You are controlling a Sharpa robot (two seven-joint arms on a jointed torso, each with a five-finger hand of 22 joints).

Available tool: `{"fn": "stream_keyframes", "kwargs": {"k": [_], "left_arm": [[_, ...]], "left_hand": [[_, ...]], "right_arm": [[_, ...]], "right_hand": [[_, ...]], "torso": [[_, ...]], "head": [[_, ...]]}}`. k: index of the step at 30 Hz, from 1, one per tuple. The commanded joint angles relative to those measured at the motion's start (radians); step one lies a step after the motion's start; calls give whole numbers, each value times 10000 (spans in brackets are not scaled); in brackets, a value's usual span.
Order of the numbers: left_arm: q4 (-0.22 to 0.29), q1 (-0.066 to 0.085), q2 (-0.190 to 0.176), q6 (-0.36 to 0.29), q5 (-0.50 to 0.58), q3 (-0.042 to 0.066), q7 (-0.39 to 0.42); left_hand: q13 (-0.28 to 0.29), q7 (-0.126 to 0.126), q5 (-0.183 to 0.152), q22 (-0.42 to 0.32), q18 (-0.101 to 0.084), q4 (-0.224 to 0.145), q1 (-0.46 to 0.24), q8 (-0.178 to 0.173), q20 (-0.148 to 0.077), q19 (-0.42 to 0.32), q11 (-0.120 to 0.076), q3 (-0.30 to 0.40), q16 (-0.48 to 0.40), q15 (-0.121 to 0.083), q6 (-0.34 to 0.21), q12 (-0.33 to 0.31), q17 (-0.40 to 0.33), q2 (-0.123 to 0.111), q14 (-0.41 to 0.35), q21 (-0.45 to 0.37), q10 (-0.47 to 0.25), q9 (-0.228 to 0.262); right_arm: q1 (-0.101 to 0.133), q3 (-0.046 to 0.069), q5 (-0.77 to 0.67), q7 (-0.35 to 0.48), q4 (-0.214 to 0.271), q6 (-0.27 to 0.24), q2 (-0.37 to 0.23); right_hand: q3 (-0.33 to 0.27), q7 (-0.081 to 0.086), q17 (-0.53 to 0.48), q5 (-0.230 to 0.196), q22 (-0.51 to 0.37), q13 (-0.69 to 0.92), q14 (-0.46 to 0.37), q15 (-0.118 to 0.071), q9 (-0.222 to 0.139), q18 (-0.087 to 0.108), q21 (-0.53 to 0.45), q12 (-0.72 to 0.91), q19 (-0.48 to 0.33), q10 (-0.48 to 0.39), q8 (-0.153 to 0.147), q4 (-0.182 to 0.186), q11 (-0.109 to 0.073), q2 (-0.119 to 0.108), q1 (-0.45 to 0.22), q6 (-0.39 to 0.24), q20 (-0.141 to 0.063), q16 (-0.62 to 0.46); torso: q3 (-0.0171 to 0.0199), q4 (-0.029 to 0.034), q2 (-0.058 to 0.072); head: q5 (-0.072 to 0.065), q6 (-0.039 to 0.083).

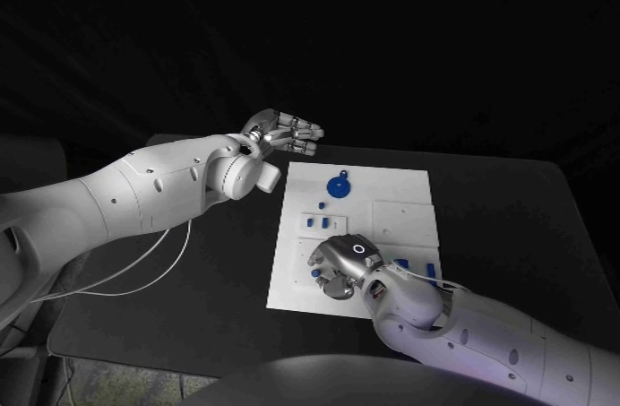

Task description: Assemble the parts on the task board

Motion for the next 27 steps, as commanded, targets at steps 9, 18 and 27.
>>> {"fn": "stream_keyframes", "kwargs": {"k": [9, 18, 27], "left_arm": [[22, 5, -23, 171, -22, 6, -4], [2, 5, -92, 174, -30, 3, 20], [-167, -37, -162, 152, -31, -4, 108]], "left_hand": [[-11, -26, -33, -9, 163, 26, -19, -34, 21, 38, 36, -21, -34, -4, -75, -58, 6, 87, -45, 40, -37, 6], [-11, -26, -33, -9, 163, 26, -19, -34, 21, 38, 36, -21, -34, -4, -75, -58, 6, 87, -45, 40, -37, 6], [-10, -25, -35, -24, 167, 14, 2, -31, 22, 41, 37, -43, -34, -3, -82, -57, 8, 73, -45, 45, -41, 7]], "right_arm": [[-9, 5, 625, 146, 422, -1342, -346], [4, 754, 2722, 650, 1241, -901, -1439], [12, 2028, 5590, 685, 1570, 666, -2811]], "right_hand": [[-1228, -117, -279, -54, -338, 25, -68, 74, -12, 224, -364, -31, 367, -377, -4, 295, 84, -83, 299, -346, 175, 10], [-712, 180, -262, 253, -241, 26, 96, -105, 4, -39, 271, -36, 421, 1056, 9, 571, -245, 126, -226, -180, 1, 169], [-2834, -267, -68, 1035, -260, 2673, 196, -706, 292, -633, 878, 1367, 441, 3454, 6, 1255, -1157, 904, -814, 563, -610, 175]], "torso": [[-6, 1, -6], [-11, -24, -24], [25, -88, -136]], "head": [[-80, 24], [-180, 107], [-326, 209]]}}
